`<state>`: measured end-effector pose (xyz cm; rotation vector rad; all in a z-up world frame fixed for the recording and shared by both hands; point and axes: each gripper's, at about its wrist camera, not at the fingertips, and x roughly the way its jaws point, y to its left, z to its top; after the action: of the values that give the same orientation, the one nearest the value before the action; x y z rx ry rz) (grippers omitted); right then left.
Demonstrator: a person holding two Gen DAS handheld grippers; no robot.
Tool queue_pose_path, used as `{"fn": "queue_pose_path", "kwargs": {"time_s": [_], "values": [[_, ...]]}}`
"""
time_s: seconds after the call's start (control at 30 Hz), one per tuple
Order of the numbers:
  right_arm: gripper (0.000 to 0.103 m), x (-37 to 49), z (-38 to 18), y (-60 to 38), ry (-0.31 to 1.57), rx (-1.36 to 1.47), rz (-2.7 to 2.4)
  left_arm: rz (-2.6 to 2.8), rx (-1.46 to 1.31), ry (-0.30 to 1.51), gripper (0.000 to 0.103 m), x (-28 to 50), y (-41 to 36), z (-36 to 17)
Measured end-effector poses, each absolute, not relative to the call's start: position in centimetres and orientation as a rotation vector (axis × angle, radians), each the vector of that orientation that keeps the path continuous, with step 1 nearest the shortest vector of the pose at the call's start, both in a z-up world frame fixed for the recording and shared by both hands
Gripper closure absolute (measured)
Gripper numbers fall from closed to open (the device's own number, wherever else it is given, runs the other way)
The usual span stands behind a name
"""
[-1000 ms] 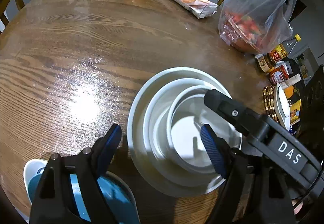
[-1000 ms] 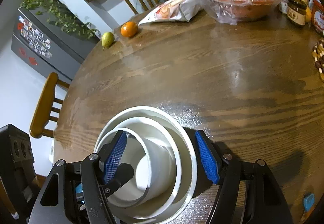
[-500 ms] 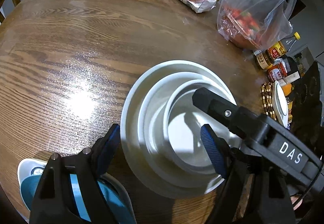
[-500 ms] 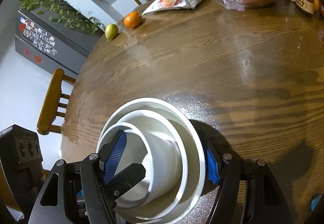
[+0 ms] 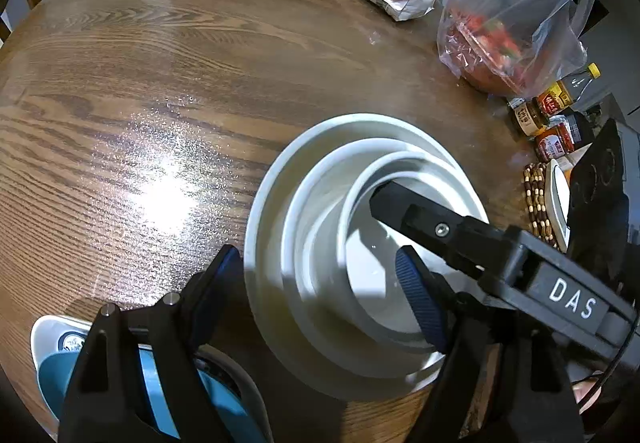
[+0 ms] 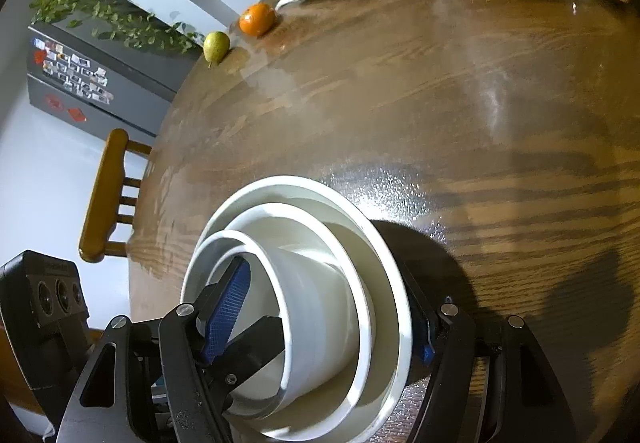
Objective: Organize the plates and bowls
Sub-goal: 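Lift the bowl stack with both tools and carry it toward the teal dish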
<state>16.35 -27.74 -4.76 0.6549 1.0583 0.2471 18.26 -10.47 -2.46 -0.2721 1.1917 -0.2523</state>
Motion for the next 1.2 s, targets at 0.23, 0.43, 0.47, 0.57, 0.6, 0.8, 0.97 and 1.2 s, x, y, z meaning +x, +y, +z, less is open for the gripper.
{"fn": "queue_pose_path", "kwargs": {"time_s": [0.23,0.43,0.47,0.57,0.6,0.8,0.97,1.2], "values": [[0.033,16.46,-5.14,-27.57,1.072,0.666,0.241,-0.249,-0.259,1.180,0.025,18.11,-10.70,-2.47],[0.033,16.49,-5.15,-27.68,1.066,0.669,0.242,-0.247,-0.262,1.167,0.028,17.98,-10.65,-2.39],[0.033,16.46,-5.15,-27.75,1.065,0.670,0.243,-0.251,-0.265,1.163,0.029,17.94,-10.66,-2.37],[0.033,16.47,-5.14,-27.69,1.062,0.674,0.246,-0.272,-0.275,1.156,0.038,17.85,-10.76,-2.28],[0.034,16.47,-5.17,-27.65,1.061,0.676,0.250,-0.279,-0.278,1.154,0.041,17.82,-10.83,-2.26],[0.038,16.45,-5.14,-27.45,1.054,0.674,0.235,-0.264,-0.268,1.141,0.043,17.73,-10.97,-2.23],[0.045,16.30,-5.07,-27.34,1.044,0.665,0.209,-0.241,-0.241,1.129,0.044,17.58,-11.12,-2.12],[0.046,16.12,-4.75,-27.33,1.024,0.655,0.208,-0.242,-0.239,1.121,0.044,17.52,-11.06,-1.92]]}}
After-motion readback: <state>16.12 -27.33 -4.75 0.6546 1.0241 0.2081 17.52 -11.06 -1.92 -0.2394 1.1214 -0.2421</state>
